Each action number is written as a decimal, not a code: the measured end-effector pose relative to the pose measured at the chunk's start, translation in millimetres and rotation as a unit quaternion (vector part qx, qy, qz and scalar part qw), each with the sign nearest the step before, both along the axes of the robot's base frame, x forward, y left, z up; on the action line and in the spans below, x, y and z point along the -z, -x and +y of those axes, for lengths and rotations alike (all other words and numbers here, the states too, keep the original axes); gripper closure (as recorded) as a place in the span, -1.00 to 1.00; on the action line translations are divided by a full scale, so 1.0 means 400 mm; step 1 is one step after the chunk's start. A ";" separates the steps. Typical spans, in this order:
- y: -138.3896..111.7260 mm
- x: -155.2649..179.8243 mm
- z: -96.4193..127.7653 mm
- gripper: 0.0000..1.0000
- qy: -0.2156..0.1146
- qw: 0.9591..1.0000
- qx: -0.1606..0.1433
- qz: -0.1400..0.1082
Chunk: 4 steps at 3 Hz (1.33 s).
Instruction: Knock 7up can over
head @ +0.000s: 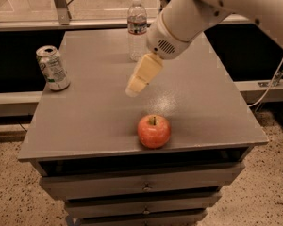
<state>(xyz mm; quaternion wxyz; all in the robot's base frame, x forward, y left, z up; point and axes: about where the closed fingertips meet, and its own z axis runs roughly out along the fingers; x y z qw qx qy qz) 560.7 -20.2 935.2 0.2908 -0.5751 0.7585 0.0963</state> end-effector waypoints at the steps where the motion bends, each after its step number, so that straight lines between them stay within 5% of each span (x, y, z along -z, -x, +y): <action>1: -0.126 0.043 0.236 -1.00 -0.111 0.993 -0.026 -0.025; 2: -0.220 0.033 0.393 -1.00 -0.187 0.980 -0.045 -0.057; 4: -0.258 0.078 0.629 -1.00 -0.302 0.949 -0.083 -0.022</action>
Offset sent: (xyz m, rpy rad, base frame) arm 0.1314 0.2229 -0.0034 0.5558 -0.1996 0.1276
